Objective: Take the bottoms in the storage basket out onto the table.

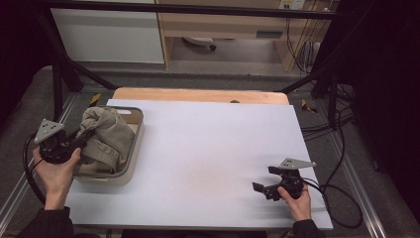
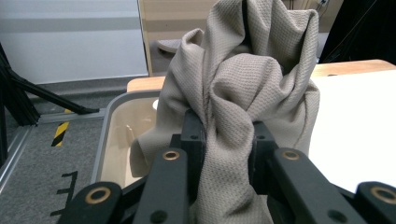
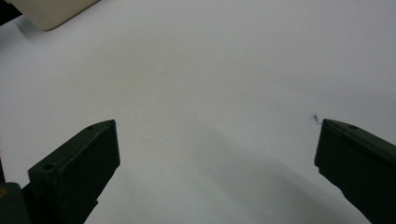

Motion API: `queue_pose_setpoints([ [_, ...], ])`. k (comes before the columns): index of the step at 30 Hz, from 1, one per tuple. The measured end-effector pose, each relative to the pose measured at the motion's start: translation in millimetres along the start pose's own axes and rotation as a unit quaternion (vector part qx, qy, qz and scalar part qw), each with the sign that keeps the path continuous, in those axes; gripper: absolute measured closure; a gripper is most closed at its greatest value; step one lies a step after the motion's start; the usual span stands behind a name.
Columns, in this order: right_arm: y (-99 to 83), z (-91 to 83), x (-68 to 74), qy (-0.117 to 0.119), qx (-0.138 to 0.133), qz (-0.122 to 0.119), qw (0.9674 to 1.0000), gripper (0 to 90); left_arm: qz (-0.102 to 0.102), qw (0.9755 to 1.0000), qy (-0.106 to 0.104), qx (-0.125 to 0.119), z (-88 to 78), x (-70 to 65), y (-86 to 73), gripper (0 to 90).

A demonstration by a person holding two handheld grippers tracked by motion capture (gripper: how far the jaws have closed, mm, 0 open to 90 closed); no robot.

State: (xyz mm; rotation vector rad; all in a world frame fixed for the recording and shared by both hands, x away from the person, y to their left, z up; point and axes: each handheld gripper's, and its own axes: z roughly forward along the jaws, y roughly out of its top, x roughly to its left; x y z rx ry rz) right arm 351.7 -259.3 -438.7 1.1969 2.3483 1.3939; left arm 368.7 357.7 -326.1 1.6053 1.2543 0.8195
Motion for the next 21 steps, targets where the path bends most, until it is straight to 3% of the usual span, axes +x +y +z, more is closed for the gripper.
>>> queue_pose_setpoints([
  [21, -0.1, 0.2, -0.1, -0.001, 0.000, 0.000, 1.0000, 0.6, -0.010, 0.9992, -0.003, -0.039, -10.7, -0.7, 7.9, 74.2],
])
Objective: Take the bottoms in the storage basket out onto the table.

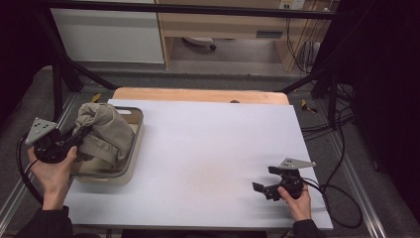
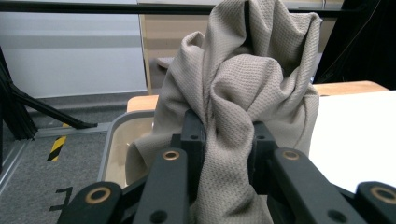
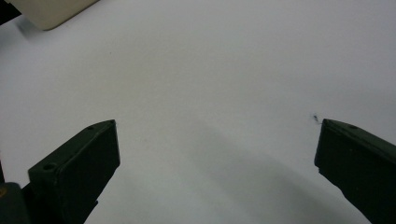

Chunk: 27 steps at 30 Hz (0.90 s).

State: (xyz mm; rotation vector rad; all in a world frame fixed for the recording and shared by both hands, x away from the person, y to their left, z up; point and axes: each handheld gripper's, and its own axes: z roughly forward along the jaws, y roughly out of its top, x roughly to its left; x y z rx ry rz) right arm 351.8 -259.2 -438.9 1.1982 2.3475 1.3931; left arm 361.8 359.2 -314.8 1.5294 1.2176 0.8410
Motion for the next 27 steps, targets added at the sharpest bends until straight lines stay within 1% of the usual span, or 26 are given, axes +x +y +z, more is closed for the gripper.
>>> queue_pose_setpoints([
  [12, 0.0, 0.2, 0.0, 0.000, 0.001, 0.000, 1.0000, 0.6, -0.011, 0.9996, -0.001, -0.025, -6.9, 1.6, 5.6, 74.2],
  [27, 0.0, 0.2, 0.0, 0.000, 0.001, 0.000, 1.0000, 0.6, -0.018, 0.9990, -0.001, -0.041, -11.2, 1.6, 10.2, 74.2],
])
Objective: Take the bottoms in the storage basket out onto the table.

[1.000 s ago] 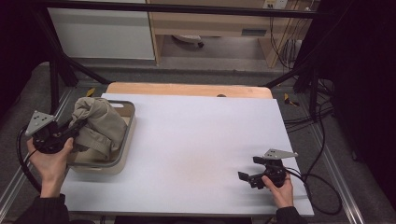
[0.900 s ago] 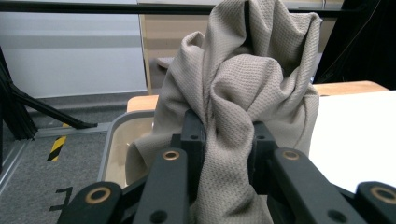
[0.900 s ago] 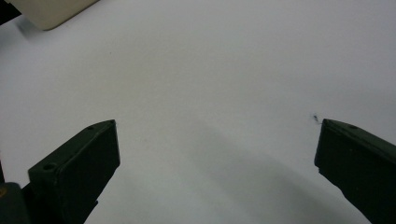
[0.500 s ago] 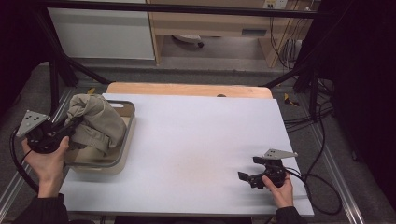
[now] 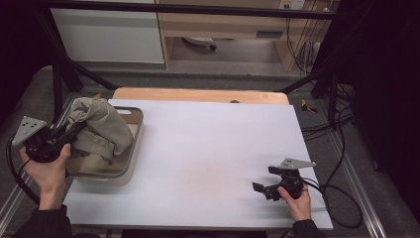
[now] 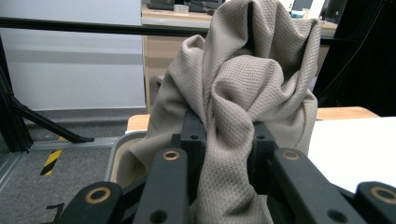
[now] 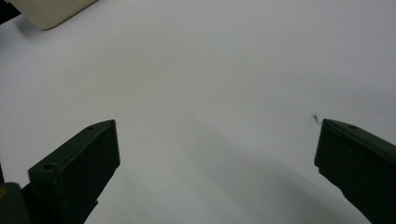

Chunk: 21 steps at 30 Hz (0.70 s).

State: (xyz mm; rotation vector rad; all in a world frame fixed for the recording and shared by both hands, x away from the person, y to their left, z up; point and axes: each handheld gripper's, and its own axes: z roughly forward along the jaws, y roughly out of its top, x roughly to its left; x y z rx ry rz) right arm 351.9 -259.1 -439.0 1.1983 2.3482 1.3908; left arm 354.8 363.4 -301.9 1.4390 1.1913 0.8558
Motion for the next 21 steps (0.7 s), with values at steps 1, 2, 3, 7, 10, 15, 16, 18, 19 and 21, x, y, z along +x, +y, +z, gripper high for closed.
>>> queue_pose_setpoints([
  [1, 0.0, -0.1, 0.0, 0.000, 0.001, 0.000, 1.0000, 0.6, 0.000, 1.0000, 0.000, -0.002, -0.3, 0.0, 0.5, 74.2],
  [2, 0.0, -0.1, 0.0, 0.000, 0.000, 0.000, 1.0000, 0.6, 0.000, 1.0000, 0.000, -0.004, -0.5, -0.2, 0.8, 74.2],
  [3, 0.0, -0.1, 0.0, 0.000, 0.000, 0.000, 1.0000, 0.6, -0.001, 1.0000, 0.000, -0.005, -0.7, -0.4, 1.5, 74.2],
  [7, 0.0, -0.1, 0.0, 0.000, 0.000, 0.000, 1.0000, 0.6, -0.001, 0.9999, 0.001, -0.011, -2.3, -0.9, 3.7, 74.2],
  [10, 0.0, -0.2, 0.0, -0.001, 0.000, 0.000, 1.0000, 0.6, -0.002, 0.9998, 0.000, -0.017, -3.8, -1.6, 4.9, 74.2],
  [15, 0.0, -0.2, 0.0, 0.000, 0.000, 0.000, 1.0000, 0.6, -0.006, 0.9996, -0.003, -0.026, -5.4, -2.9, 6.3, 74.2],
  [16, 0.0, -0.3, 0.0, -0.001, 0.000, 0.000, 1.0000, 0.6, -0.006, 0.9996, -0.003, -0.028, -5.8, -3.2, 6.5, 74.2],
  [18, 0.0, -0.3, 0.0, -0.001, 0.000, 0.000, 1.0000, 0.6, -0.008, 0.9995, -0.003, -0.031, -6.4, -3.6, 6.9, 74.2],
  [19, 0.0, -0.3, 0.0, -0.001, 0.000, 0.000, 1.0000, 0.6, -0.007, 0.9994, -0.003, -0.032, -6.7, -3.7, 7.2, 74.2],
  [21, 0.0, -0.3, -0.1, 0.000, 0.001, 0.000, 1.0000, 0.5, -0.008, 0.9993, -0.003, -0.035, -7.5, -4.1, 7.8, 74.2],
])
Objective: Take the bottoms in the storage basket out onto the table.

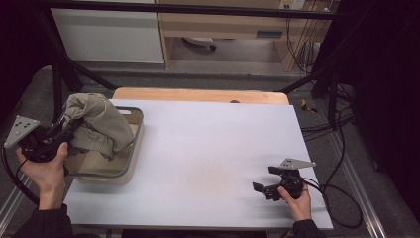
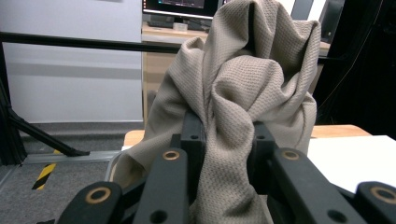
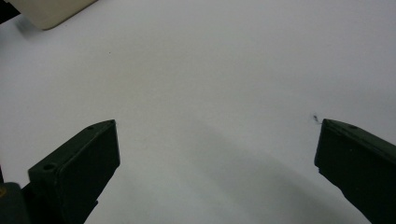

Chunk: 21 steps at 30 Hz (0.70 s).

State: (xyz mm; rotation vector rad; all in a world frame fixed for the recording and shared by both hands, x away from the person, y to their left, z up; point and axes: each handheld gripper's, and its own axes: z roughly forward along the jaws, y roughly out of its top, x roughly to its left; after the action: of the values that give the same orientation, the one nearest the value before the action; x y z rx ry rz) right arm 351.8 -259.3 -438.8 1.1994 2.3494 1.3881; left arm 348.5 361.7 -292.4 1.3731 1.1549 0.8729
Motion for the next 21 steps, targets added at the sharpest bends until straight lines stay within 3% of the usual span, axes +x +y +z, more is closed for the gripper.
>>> queue_pose_setpoints([
  [21, -0.1, 0.0, 0.1, 0.000, -0.001, 0.000, 1.0000, 0.6, -0.004, 0.9997, -0.010, -0.023, -4.2, -5.3, 9.2, 74.2],
])
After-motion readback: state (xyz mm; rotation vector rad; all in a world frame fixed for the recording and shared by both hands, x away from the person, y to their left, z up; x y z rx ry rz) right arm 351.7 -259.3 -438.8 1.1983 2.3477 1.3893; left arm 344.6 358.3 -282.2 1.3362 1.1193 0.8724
